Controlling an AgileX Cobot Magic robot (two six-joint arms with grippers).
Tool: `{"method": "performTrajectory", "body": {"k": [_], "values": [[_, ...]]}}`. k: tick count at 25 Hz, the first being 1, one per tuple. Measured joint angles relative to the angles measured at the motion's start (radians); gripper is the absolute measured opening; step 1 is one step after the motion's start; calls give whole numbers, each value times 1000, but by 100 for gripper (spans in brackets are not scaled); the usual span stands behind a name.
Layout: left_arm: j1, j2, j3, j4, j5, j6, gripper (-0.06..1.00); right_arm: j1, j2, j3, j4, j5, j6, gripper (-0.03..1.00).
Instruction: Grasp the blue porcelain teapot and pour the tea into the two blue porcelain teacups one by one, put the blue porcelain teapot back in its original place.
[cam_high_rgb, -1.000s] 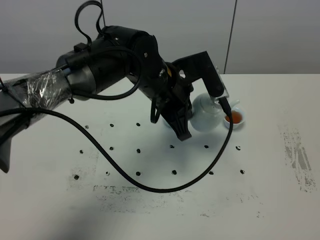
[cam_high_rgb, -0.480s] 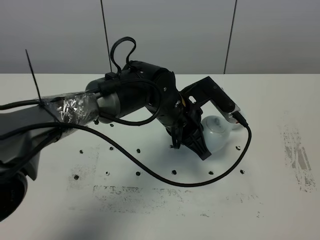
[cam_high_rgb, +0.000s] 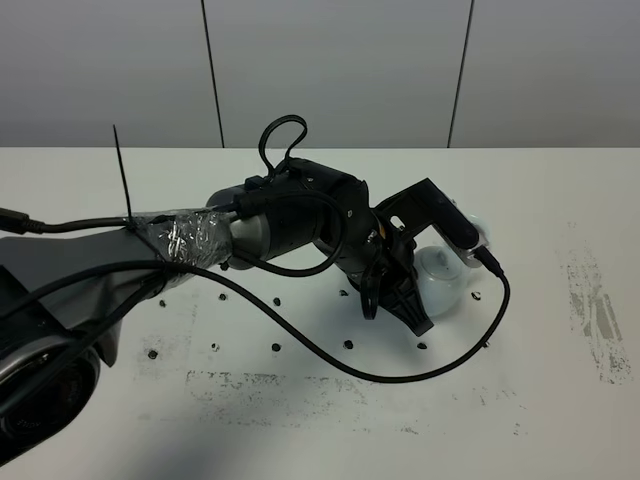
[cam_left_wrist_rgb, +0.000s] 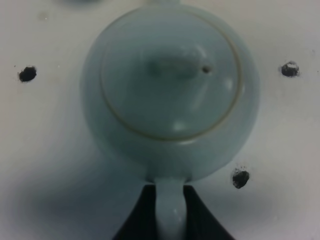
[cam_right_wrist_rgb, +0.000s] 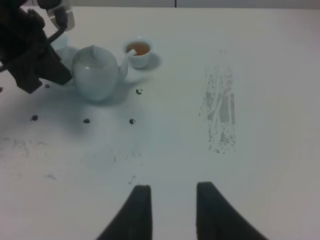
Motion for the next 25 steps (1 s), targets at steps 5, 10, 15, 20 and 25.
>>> {"method": "performTrajectory", "body": {"k": [5, 10, 15, 20, 25], "values": [[-1, -28, 0, 10, 14, 0, 8, 0, 0, 0, 0, 0, 0, 21], [11, -127, 0, 25, 58, 19, 8, 0, 0, 0, 0, 0, 0, 21], [88, -166, 0, 43, 96, 24, 8, 0, 0, 0, 0, 0, 0, 21], [166, -179, 0, 81, 137, 58, 8, 0, 0, 0, 0, 0, 0, 21], [228, -223, 0, 137, 201, 137, 8, 0, 0, 0, 0, 0, 0, 21]]}}
